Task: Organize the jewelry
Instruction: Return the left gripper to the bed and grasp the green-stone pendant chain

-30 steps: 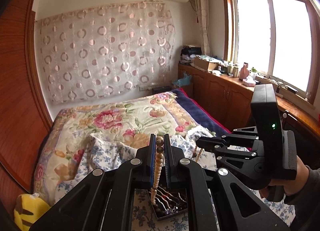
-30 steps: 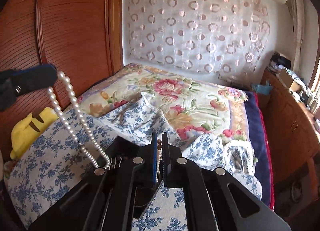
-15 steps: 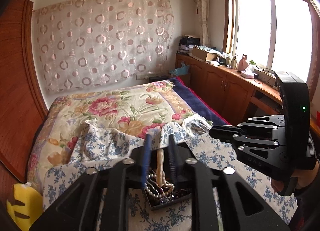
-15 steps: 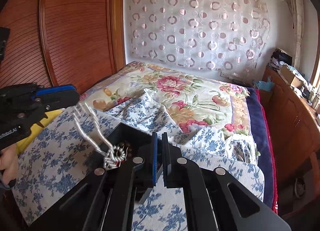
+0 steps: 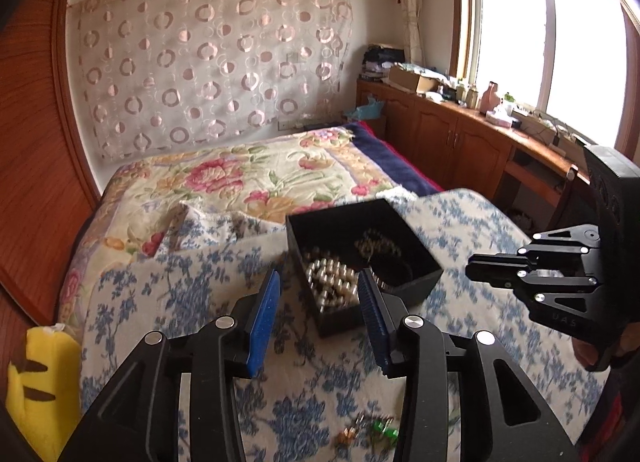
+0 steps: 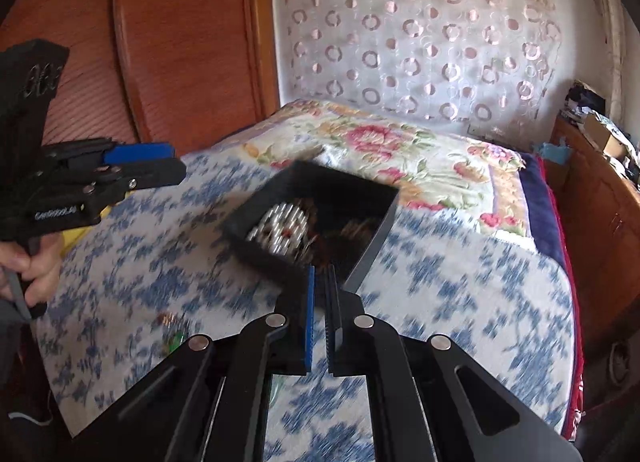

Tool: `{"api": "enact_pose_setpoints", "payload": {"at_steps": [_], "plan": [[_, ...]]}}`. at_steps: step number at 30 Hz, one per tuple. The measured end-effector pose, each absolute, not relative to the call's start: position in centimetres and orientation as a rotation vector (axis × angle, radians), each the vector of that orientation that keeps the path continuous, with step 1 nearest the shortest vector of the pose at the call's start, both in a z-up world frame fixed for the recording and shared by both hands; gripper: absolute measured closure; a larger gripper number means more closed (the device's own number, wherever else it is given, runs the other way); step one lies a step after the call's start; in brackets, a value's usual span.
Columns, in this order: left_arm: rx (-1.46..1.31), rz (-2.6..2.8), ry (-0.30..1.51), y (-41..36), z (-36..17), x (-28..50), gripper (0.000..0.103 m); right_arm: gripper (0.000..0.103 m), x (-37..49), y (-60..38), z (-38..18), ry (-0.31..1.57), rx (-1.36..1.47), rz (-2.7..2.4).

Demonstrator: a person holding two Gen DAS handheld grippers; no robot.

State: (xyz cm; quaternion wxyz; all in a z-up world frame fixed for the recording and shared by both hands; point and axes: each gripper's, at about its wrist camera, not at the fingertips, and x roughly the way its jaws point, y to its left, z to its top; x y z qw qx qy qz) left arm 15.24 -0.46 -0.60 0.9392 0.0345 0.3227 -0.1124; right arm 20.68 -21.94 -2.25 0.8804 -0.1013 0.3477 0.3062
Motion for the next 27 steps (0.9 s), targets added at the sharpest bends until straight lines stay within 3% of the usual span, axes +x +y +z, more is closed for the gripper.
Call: {"api": "enact_pose_setpoints", "payload": {"at_steps": [3, 5, 6, 15, 16, 17, 27], "plan": [[0.073, -0.220, 0.694, 0.3, -2.5, 14.0, 0.064, 0.090, 19.5, -21.4, -3.8, 0.755, -0.221, 0.661], [0.060, -0.221, 0.716, 0.7, -3.4, 13.7, 0.064, 0.076, 18.5, -20.8, -4.8, 0.765, -0.247, 0.674], [0.058, -0.220, 0.721, 0.8, -3.6, 13.5, 0.064, 0.076, 18.1, -20.5, -5.3, 0.769, -0.259, 0.680], [0.060, -0.258, 0.770, -0.6, -6.5, 10.2, 0.063, 0.076, 16.7, -19.4, -8.8, 0.856, -0.338, 0.702], [0.052, -0.269, 0.778, -0.9, -6.9, 10.0, 0.057, 0.082, 16.7, -19.3, -8.9, 0.859, -0.349, 0.700], [0.047, -0.277, 0.784, -1.2, -7.1, 9.8, 0.053, 0.097, 16.7, -19.4, -9.0, 0.857, -0.363, 0.690], [0.074, -0.296, 0.832, -3.6, -9.2, 9.1, 0.053, 0.096, 17.2, -21.6, -8.9, 0.868, -0.343, 0.645]]}}
